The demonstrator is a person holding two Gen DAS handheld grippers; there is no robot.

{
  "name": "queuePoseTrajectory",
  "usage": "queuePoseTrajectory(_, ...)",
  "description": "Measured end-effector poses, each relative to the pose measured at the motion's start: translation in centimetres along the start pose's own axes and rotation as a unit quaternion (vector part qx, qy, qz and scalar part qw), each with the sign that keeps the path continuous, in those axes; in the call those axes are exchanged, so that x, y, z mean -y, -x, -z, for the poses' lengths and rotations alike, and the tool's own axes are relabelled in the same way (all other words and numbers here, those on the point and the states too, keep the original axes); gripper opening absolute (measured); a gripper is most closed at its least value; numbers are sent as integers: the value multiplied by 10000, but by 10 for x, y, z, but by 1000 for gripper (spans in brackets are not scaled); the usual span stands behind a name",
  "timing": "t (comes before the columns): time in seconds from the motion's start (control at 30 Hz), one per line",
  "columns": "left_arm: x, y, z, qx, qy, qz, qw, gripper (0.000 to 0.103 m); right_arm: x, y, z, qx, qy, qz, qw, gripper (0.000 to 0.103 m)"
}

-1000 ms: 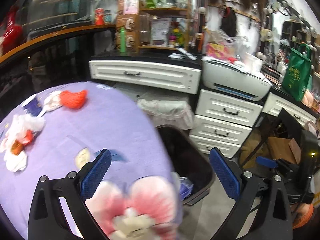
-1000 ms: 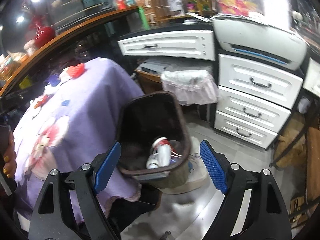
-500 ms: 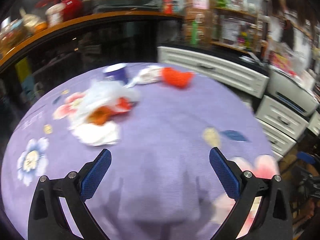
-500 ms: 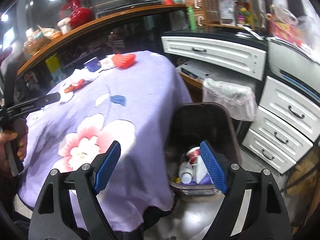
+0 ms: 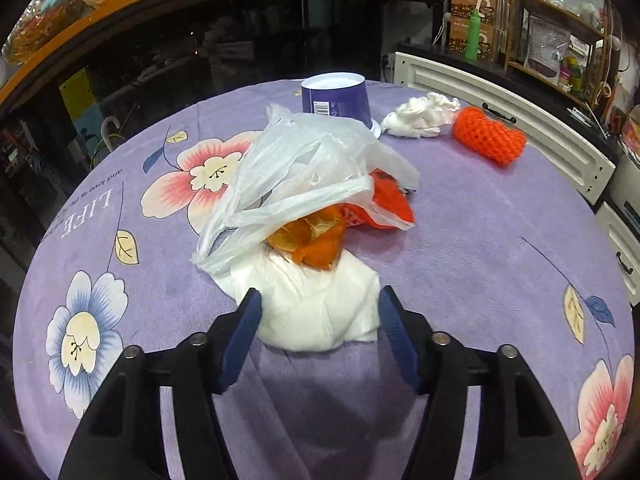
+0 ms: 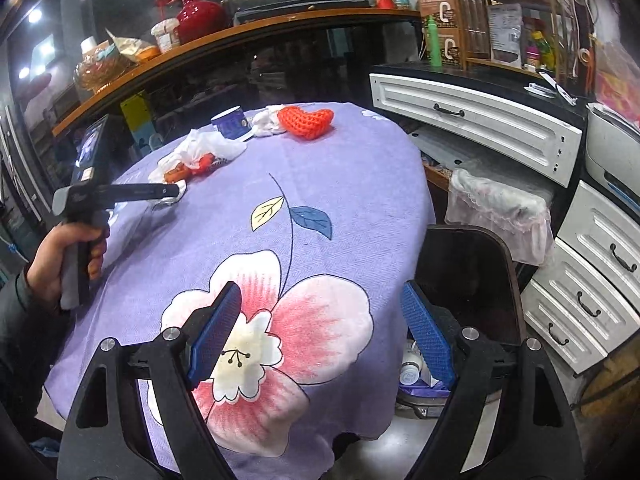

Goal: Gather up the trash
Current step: 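Grasp the white tissue with the left gripper while the right grasps the orange mesh sleeve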

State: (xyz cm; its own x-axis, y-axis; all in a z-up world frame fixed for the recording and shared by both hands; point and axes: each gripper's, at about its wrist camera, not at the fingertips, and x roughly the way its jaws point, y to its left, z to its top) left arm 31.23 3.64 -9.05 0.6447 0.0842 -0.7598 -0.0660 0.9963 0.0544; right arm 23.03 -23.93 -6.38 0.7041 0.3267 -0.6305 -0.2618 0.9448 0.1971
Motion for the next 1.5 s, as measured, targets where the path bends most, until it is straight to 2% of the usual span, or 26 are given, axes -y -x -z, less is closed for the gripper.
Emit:
queuePoseTrajectory(0.07, -3, 0, 1, 9, 18, -45, 10000, 34, -2, -1, -3, -12, 27, -3, 10000, 81)
queuePoseTrajectory(0.1, -4, 1, 2, 15, 30, -17, 10000, 32, -4, -2, -5, -9, 46, -18, 10000, 81)
queuePoseTrajectory(0.17, -8, 7, 6, 33, 64, 78, 9999, 19, -6, -2, -11, 12, 106, -59, 9999, 81)
queuePoseTrajectory(0.27, -14, 17, 14, 80, 157, 208, 9996, 12, -14, -6, -24, 66, 281, -155, 9995, 81)
queuePoseTrajectory(0.4, -25, 47, 28, 328, 351, 394, 9981, 10, -24, -17, -44, 140, 442, -389, 9982, 81)
queuePoseTrajectory(0.53, -25, 79, 41, 661, 286, 520, 9961, 10, -33, -39, -68, 90, 558, -589, 9967, 81)
queuePoseTrajectory(0.7, -13, 90, 31, 883, 145, 761, 9931, 10, -40, -80, -103, -62, 657, -670, 9956, 81)
queuePoseTrajectory(0.83, 5, 79, 12, 967, 84, 992, 9903, 10, -43, -118, -133, -156, 609, -555, 9965, 81)
queuePoseTrajectory(0.93, 19, 69, -1, 1022, 38, 1143, 9882, 10, -44, -151, -153, -295, 810, -323, 9958, 81)
queuePoseTrajectory(1.23, 19, 56, 1, 982, 60, 1286, 9868, 10, -53, -219, -195, -296, 1571, 431, 9862, 77)
queuePoseTrajectory(1.3, 18, 56, 2, 954, 53, 1250, 9875, 10, -53, -238, -198, -519, 1569, 476, 9851, 76)
queuePoseTrajectory(1.43, 24, 63, 7, 1089, -117, 1169, 9871, 10, -48, -255, -195, -732, 1622, 966, 9793, 45)
queuePoseTrajectory(1.47, 27, 64, 9, 1117, -196, 1124, 9872, 10, -46, -253, -195, -712, 1564, 1002, 9800, 35)
queuePoseTrajectory(1.5, 28, 64, 9, 1119, -234, 1108, 9872, 10, -41, -249, -196, -703, 1427, 944, 9828, 32)
